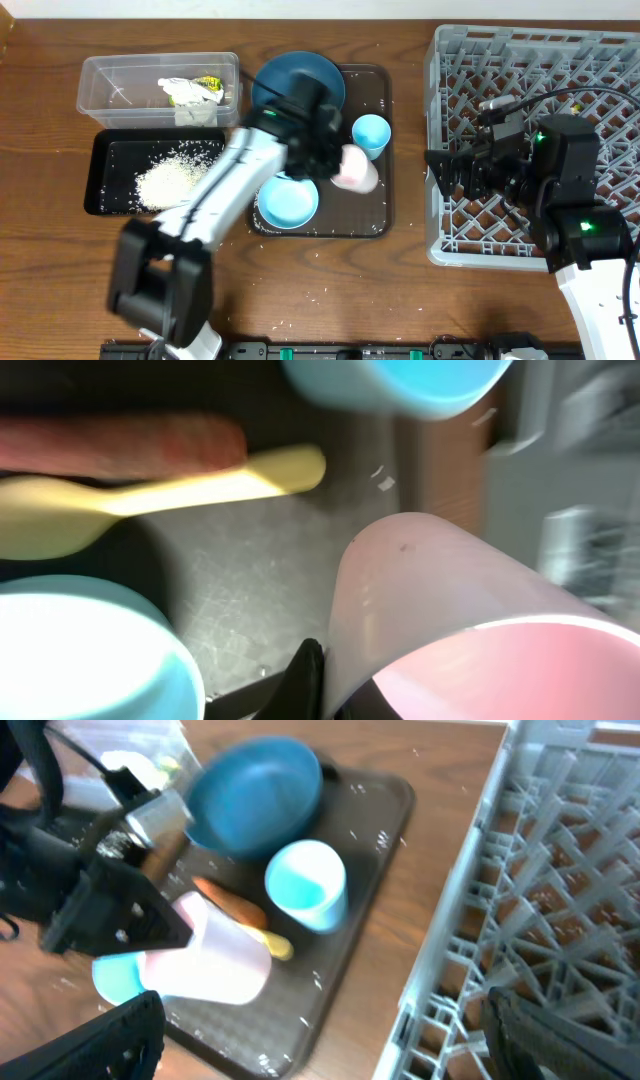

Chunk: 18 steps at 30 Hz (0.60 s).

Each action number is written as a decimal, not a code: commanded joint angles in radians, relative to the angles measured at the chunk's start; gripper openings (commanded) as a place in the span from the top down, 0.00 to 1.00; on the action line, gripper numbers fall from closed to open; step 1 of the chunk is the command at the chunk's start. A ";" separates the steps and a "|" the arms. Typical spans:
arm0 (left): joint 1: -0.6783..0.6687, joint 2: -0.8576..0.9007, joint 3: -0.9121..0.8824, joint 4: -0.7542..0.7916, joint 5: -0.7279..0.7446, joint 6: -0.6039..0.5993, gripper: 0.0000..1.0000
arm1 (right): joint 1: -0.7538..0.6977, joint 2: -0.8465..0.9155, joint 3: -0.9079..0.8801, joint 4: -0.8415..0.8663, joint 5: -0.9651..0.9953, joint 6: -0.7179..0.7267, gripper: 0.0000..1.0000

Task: Sort waste into correct bins and load items into the dishwasher rack
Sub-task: 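Grasp the pink cup with the left gripper and lift it, then hand the pink cup from the left gripper to the right gripper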

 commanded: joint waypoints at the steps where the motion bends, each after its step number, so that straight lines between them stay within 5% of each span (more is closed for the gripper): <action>1: 0.110 -0.062 0.026 0.009 0.338 -0.005 0.94 | -0.004 0.009 0.018 0.041 -0.200 -0.001 0.01; 10: 0.236 -0.066 0.026 0.035 0.840 0.041 0.94 | 0.013 0.158 0.018 0.255 -0.502 -0.015 0.07; 18: 0.241 -0.066 0.026 0.038 0.908 0.040 0.94 | 0.082 0.278 0.018 0.454 -0.734 -0.015 0.17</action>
